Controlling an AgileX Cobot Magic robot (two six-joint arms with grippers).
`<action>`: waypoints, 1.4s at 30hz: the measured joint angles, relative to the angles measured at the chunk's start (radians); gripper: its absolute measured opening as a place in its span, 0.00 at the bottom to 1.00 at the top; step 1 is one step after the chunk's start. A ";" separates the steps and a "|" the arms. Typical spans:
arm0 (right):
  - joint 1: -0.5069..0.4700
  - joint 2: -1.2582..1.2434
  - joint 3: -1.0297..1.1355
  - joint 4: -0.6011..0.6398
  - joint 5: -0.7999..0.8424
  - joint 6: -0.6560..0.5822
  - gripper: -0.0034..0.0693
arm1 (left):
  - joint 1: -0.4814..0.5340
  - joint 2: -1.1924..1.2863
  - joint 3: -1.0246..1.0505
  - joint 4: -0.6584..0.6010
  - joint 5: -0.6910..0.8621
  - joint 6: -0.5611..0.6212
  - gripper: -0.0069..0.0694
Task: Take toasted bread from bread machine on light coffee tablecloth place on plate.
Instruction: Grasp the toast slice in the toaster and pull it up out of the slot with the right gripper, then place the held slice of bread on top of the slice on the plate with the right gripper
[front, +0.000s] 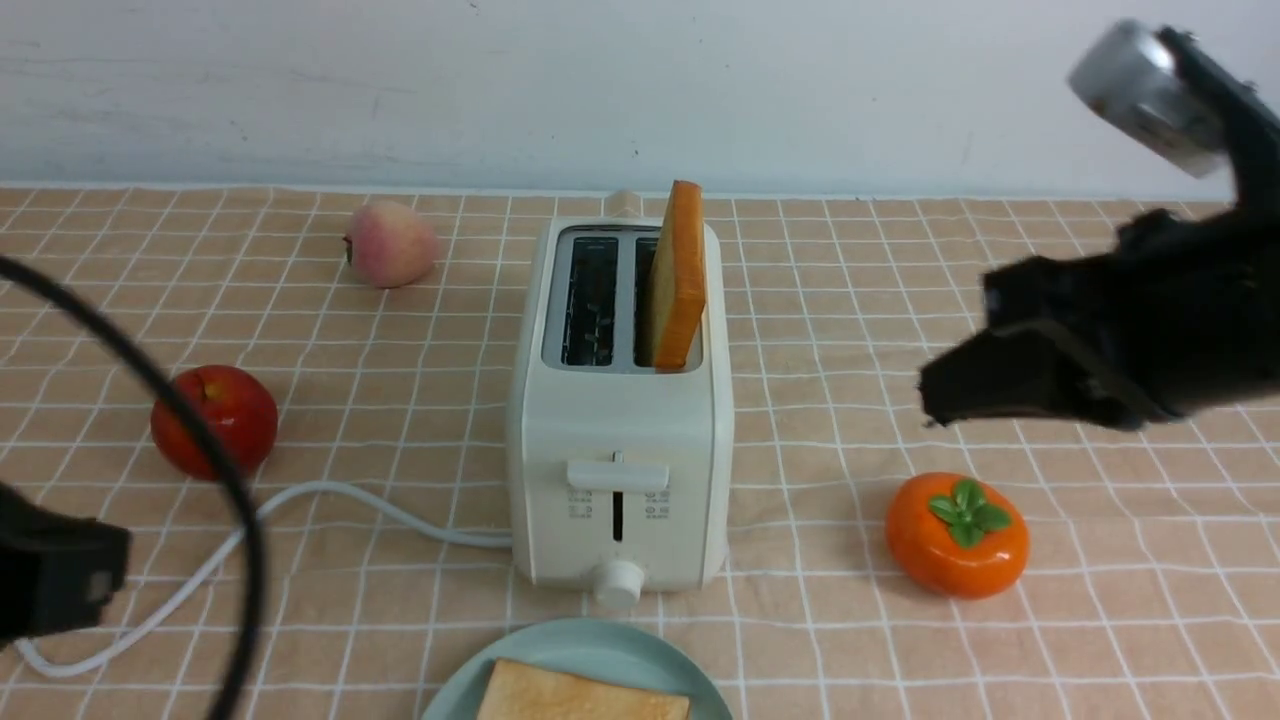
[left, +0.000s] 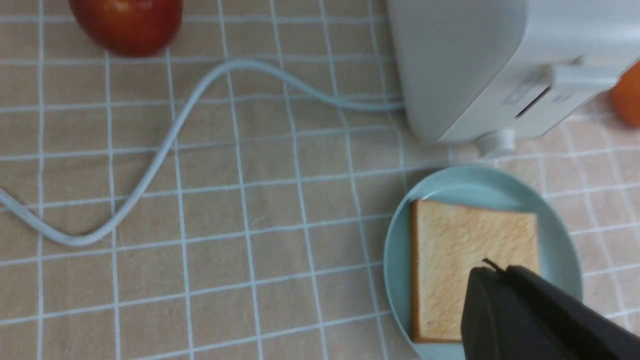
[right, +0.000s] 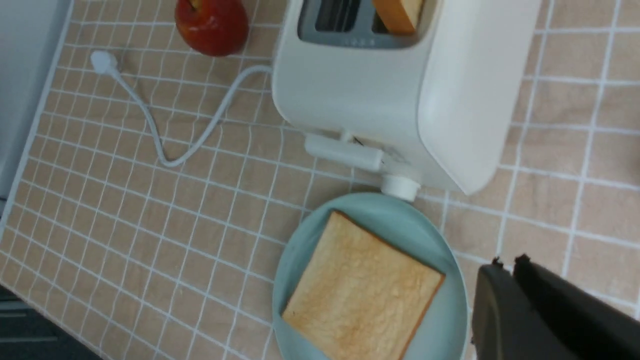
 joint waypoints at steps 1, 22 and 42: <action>0.019 0.034 -0.030 -0.019 -0.019 0.013 0.18 | 0.000 -0.052 0.000 0.000 0.010 -0.011 0.07; 0.050 0.601 -0.502 -0.051 -0.080 0.017 0.65 | 0.000 -0.417 0.000 0.005 0.273 -0.086 0.07; 0.050 0.215 -0.663 -0.164 0.396 -0.145 0.18 | 0.000 -0.417 0.000 0.086 0.251 -0.090 0.07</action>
